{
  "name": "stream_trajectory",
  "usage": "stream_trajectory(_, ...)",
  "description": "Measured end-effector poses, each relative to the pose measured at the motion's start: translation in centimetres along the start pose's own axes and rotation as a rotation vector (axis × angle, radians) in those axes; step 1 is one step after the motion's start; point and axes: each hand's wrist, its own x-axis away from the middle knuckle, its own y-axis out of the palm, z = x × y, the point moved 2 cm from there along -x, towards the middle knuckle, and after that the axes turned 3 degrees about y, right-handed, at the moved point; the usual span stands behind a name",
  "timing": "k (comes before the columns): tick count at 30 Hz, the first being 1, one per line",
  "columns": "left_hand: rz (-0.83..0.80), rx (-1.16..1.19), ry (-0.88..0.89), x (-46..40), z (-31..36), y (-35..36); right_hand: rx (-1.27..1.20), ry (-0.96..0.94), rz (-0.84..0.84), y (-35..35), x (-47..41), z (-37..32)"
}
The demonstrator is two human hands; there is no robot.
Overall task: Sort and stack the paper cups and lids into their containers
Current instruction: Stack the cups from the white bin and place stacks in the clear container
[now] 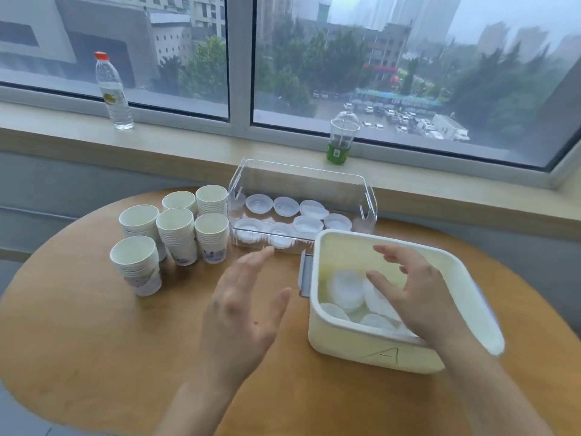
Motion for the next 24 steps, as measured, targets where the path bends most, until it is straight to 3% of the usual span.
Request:
stream_trajectory(4, -0.073, 0.032, 0.007, -0.2, 2.9, 3.1, 0.148, 0.049, -0.033, -2.9, 1.0, 4.1)
stream_trajectory(10, -0.176, -0.047, 0.007, 0.4, 4.3, 5.9, 0.156, 0.088, -0.202, -2.8, 3.0, 6.1)
stream_trajectory(17, -0.154, -0.012, -0.070, 3.3, 4.6, 5.6, 0.255, 0.190, -0.431, -2.1, 5.0, 7.7)
stream_trajectory(21, -0.144, -0.025, -0.053, 3.7, 5.2, 5.6, 0.159, 0.100, -0.523, -2.1, 5.5, 7.2)
stream_trajectory(24, -0.145, -0.034, -0.056, 3.7, 5.4, 5.9, 0.095, 0.048, -0.479, -2.6, 5.8, 7.0)
